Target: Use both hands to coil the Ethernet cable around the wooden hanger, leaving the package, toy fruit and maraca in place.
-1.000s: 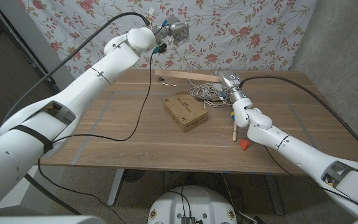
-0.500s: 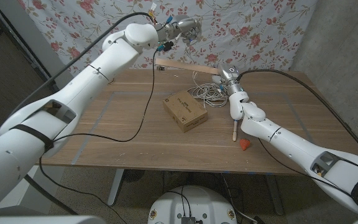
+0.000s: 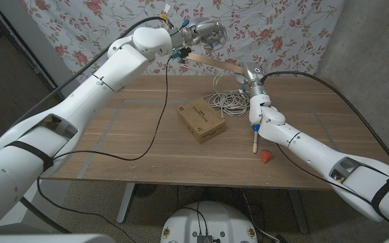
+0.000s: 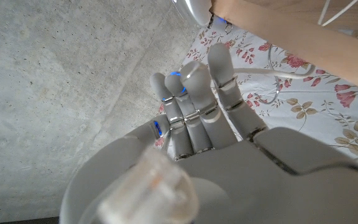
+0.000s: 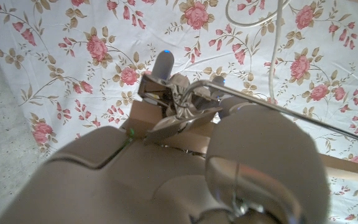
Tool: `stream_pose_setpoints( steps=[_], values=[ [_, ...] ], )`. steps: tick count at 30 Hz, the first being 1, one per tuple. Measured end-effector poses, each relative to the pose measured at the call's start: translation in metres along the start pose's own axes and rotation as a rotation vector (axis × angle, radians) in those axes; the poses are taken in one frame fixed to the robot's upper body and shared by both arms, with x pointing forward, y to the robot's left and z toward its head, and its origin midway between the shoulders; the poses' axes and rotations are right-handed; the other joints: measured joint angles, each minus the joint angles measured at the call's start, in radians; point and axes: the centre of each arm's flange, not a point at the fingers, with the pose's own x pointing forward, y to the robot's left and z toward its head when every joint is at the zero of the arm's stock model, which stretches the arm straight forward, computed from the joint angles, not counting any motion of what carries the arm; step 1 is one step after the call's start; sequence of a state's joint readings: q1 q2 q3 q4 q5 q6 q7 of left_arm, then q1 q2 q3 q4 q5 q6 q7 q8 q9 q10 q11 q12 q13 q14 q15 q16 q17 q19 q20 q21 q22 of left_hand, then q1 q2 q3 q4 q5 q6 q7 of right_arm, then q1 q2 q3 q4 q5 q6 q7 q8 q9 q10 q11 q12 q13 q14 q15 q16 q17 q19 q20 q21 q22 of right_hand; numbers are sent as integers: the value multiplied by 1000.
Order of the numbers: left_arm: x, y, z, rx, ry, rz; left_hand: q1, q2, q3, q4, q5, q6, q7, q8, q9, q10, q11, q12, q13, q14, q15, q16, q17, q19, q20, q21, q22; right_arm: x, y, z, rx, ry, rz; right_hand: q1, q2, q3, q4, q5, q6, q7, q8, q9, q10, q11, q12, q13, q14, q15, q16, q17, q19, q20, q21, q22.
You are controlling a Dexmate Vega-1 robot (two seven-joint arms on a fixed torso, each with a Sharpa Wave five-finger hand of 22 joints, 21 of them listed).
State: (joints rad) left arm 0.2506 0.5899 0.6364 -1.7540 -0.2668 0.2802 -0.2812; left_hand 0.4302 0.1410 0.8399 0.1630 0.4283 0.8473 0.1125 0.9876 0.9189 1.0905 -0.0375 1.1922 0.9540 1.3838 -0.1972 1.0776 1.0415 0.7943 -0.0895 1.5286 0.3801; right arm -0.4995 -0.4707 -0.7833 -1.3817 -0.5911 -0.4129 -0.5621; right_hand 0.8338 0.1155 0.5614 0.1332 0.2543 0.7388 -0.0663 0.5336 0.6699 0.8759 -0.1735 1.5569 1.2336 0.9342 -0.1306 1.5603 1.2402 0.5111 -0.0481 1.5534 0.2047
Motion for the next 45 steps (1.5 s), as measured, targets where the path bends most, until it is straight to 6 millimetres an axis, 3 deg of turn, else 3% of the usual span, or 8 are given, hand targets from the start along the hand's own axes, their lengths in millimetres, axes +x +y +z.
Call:
stream_pose_setpoints(
  steps=[18,23,25,29,37,38,41,45],
  values=[
    [-15,-27,5,-6,33,-44,-8,0,18,-4,-8,1,1,11,-25,0,0,7,0,1,1,-9,-26,12,-3,13,-19,6,-15,-25,33,146,-99,0,0,8,-3,-4,-1,-1,-1,-2,18,-4,-1,0,9,-2,1,0,9,-2,4,0],
    [-15,-28,4,-15,38,-49,-8,0,27,-8,-8,1,1,3,-60,-15,-15,7,0,1,-3,-13,-32,14,-3,15,-18,8,-19,-31,42,165,-110,0,0,8,-3,-6,1,1,6,-6,20,-5,-1,0,14,-7,1,0,12,2,4,0],
    [-23,-46,-1,-20,44,-80,-7,0,29,-10,-8,-1,-1,-3,-64,-16,-16,7,0,1,-3,-18,-32,-2,-2,15,-17,7,-25,-39,65,207,-157,-1,2,9,-5,-5,1,1,7,-6,20,-5,-1,0,14,-7,1,1,12,2,4,0],
    [-28,-54,-7,-36,55,-92,1,-8,29,-10,-8,-15,-15,-3,-66,-16,-16,8,0,-5,-8,-22,-30,-7,4,15,-16,6,-32,-43,107,230,-189,-2,3,12,-8,-4,1,1,7,-5,20,-5,-1,0,16,-5,0,0,12,2,4,0],
    [-32,-64,-17,-85,82,-101,3,-10,29,-10,-2,-19,-13,-3,-67,-16,-16,8,0,-9,-9,-22,-22,-16,5,15,-18,2,-41,-52,151,246,-221,-1,4,16,-3,-4,1,1,7,-6,20,-5,-1,0,20,-9,0,1,12,2,4,0],
    [-41,-70,-30,-100,108,-105,3,-10,29,-10,-2,-21,-14,-3,-67,-16,-16,8,0,-9,-9,-22,-22,-16,5,15,-19,0,-43,-51,197,241,-244,-1,4,16,-3,-4,1,1,7,-8,20,-5,-1,0,20,-9,-1,1,12,2,4,0],
    [-41,-70,-33,-119,124,-98,3,-10,29,-10,-2,-21,-14,-3,-74,-16,-16,9,0,-9,-9,-25,-22,-16,5,15,-23,-2,-44,-55,199,248,-247,-1,4,16,-3,-4,1,1,7,-8,20,-5,-1,0,22,-11,-1,0,12,2,4,0],
    [-56,-74,-54,-150,185,-85,3,-10,29,-10,5,-21,-14,-1,-76,-16,-16,9,0,-9,-9,-32,-22,-16,5,15,-23,-3,-49,-55,254,241,-276,-1,4,19,-6,-4,1,1,8,-9,20,-5,-1,0,21,-11,-3,0,12,2,4,0]
  ],
)
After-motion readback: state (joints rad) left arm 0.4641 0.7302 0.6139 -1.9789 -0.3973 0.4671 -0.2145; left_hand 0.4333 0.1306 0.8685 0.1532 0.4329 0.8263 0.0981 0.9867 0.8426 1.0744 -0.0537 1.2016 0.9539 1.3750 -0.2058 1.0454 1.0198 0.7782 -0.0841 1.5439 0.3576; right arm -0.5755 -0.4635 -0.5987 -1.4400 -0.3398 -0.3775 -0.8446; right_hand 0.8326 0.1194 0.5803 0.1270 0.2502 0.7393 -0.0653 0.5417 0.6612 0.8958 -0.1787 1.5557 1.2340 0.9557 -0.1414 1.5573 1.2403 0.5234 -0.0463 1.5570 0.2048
